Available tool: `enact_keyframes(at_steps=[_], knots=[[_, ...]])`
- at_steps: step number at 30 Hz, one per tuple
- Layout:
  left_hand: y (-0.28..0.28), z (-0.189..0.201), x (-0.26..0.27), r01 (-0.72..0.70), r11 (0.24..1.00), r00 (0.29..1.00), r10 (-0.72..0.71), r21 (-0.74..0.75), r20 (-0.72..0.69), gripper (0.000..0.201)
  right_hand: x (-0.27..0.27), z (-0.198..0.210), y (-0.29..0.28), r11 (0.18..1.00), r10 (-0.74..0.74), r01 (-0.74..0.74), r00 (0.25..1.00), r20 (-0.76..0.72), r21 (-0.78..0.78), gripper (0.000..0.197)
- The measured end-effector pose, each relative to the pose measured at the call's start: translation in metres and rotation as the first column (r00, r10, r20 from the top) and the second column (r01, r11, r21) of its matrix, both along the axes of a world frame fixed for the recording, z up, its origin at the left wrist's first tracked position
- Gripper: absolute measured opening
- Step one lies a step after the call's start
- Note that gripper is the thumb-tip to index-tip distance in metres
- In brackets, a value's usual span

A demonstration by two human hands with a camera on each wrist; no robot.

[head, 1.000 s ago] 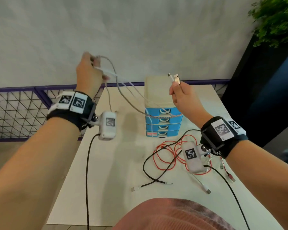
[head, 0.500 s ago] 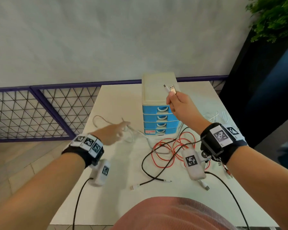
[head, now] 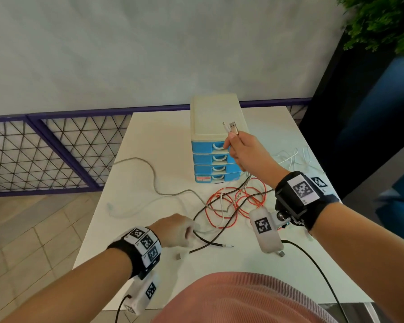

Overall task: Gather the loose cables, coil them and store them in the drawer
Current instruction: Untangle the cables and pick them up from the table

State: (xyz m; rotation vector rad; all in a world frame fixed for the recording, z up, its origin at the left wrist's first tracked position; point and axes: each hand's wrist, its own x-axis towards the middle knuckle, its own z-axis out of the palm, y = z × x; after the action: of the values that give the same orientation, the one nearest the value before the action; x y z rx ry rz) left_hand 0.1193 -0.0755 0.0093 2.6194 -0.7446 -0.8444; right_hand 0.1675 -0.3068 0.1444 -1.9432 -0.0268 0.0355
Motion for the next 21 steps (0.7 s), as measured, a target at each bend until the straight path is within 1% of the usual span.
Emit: enact_keyframes(at_steps=[2,3,6,8,9,11,14,16,18,21], knots=[[0.002,-0.012,-0.007,0.027,0.996,0.998,-0.022,0.084,-0.061,0.025,-0.003,-0.001,-0.001,1.0,-0.009,0.009,1.0,-0.015,0.009,0.033],[0.004,-0.019,-0.011,0.029,0.992,0.998,-0.023,0.124,-0.051,0.028,-0.004,-0.001,-0.001,1.0,-0.014,0.014,1.0,-0.023,0.02,0.033],[0.008,-0.034,-0.02,0.051,0.988,0.998,-0.046,0.144,-0.036,0.018,-0.006,-0.001,-0.003,0.999,-0.015,0.017,0.999,-0.03,0.047,0.032],[0.008,-0.032,-0.02,0.065,0.99,0.996,-0.058,0.124,-0.063,0.009,-0.008,0.001,-0.004,0.998,-0.016,0.017,1.0,-0.022,0.061,0.032],[0.008,-0.026,-0.017,0.058,0.993,0.996,-0.051,0.098,-0.074,0.007,-0.008,0.003,-0.004,0.997,-0.016,0.018,1.0,-0.022,0.079,0.032],[0.007,-0.009,-0.006,0.016,1.0,0.998,-0.016,0.001,-0.057,0.01,-0.008,0.006,-0.005,0.992,-0.019,0.022,0.999,-0.026,0.124,0.032],[-0.001,0.032,0.015,-0.033,0.977,0.998,0.044,-0.209,0.049,0.01,-0.007,0.009,0.0,0.989,-0.004,0.007,1.0,-0.022,0.147,0.03],[-0.009,0.066,0.026,-0.057,0.932,0.99,0.099,-0.358,0.099,0.011,-0.004,0.01,0.007,0.985,0.039,-0.033,0.999,-0.034,0.168,0.031],[-0.015,0.1,0.035,-0.105,0.868,0.978,0.178,-0.485,0.106,0.014,-0.002,0.011,0.012,0.979,0.095,-0.087,0.995,-0.04,0.183,0.031],[-0.02,0.145,0.044,-0.139,0.78,0.959,0.26,-0.61,0.114,0.019,-0.001,0.013,0.017,0.97,0.164,-0.153,0.986,-0.043,0.19,0.032]])
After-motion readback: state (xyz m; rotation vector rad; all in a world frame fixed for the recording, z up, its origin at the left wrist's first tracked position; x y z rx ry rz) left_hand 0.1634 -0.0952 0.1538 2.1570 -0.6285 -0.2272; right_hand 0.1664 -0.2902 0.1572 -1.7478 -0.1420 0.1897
